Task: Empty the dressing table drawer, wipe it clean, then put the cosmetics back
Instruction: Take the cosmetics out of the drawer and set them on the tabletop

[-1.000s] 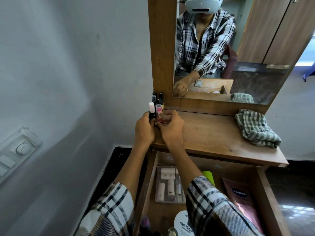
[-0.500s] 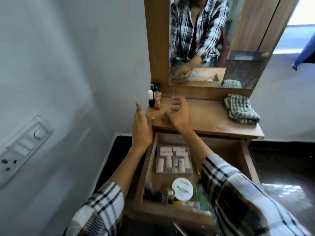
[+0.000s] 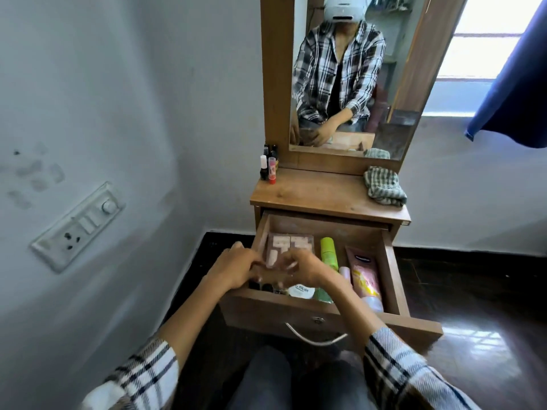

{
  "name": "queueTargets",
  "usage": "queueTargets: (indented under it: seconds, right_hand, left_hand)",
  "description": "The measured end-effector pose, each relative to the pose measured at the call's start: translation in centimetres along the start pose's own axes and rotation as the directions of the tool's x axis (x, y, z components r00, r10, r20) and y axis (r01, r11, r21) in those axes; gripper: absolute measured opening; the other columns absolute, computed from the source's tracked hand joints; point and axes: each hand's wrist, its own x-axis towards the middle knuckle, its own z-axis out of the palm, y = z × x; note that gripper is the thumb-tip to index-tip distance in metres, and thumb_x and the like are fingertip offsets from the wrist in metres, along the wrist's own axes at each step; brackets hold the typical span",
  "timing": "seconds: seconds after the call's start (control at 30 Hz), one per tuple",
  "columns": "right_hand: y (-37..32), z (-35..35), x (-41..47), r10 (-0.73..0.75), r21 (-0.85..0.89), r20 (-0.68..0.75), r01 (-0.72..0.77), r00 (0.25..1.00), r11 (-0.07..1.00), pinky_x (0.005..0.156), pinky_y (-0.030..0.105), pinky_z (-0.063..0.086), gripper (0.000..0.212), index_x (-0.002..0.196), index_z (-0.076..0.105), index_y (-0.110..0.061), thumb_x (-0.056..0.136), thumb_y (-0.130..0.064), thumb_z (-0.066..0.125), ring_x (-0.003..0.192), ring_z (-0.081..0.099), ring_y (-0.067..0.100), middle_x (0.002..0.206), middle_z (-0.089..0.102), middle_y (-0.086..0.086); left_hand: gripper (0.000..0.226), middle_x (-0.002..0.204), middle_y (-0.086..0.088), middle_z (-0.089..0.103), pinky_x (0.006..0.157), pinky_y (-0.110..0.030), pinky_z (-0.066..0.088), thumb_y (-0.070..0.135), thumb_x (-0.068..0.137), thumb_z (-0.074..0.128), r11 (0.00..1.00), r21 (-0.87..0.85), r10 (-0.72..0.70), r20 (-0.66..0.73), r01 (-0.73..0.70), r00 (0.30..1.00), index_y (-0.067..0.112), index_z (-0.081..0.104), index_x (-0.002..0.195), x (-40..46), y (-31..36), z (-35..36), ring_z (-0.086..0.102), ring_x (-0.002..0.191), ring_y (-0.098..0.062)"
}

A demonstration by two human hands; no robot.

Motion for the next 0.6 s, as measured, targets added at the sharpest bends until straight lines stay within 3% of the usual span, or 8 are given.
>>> queueTargets:
  seconds: [0.07,0.17,0.4,0.6]
  right_hand:
    - [-0.1,0.1,-0.5,0.037,-0.037,0.034,-0.036,0.999,0.999,0.071,0.027,0.052,0.039,0.107,0.066,-0.01,0.071,-0.001,0.078,0.085,0.058,0.012,0.096,0.063,0.002]
    - [-0.1,0.3,-0.9,0.044,-0.068,0.064,-0.04,0.997,0.997,0.058,0.011,0.047,0.036,0.107,0.066,-0.008,0.074,0.004,0.072,0.084,0.058,0.01,0.099,0.068,0.007]
    - [0.9,1.0,-0.7,0.022,-0.169,0.062,-0.011,0.998,0.986,0.065,0.009,0.04,0.034,0.105,0.071,-0.012,0.075,0.005,0.066,0.085,0.055,0.004,0.106,0.07,0.008]
    - [0.6,-0.8,0.2,0.011,-0.088,0.017,-0.01,1.0,0.996,0.082,0.028,0.051,0.032,0.112,0.066,-0.009,0.081,0.0,0.065,0.093,0.057,0.013,0.099,0.065,0.0]
  left_hand:
    - [0.024,0.098,-0.001,0.042,0.072,-0.031,0.041,0.028,0.083,0.065,0.999,0.043,-0.011,0.023,0.01,1.0,0.033,0.062,0.106,-0.5,0.3,-0.2,0.052,0.089,-0.026]
    - [0.028,0.11,-0.005,0.045,0.08,-0.034,0.041,0.025,0.085,0.063,0.995,0.098,-0.03,0.073,0.023,0.997,0.031,0.061,0.112,-0.5,0.9,-0.6,0.052,0.099,-0.03]
    - [0.023,0.115,-0.004,0.057,0.088,-0.033,0.035,0.02,0.089,0.059,0.988,0.154,0.002,0.051,-0.01,0.999,0.027,0.065,0.109,0.2,1.5,-1.2,0.049,0.11,-0.025]
    - [0.015,0.103,0.0,0.057,0.083,-0.031,0.042,0.024,0.089,0.058,0.992,0.101,0.071,0.026,-0.073,0.997,0.025,0.064,0.102,1.0,1.0,-1.3,0.055,0.099,-0.02]
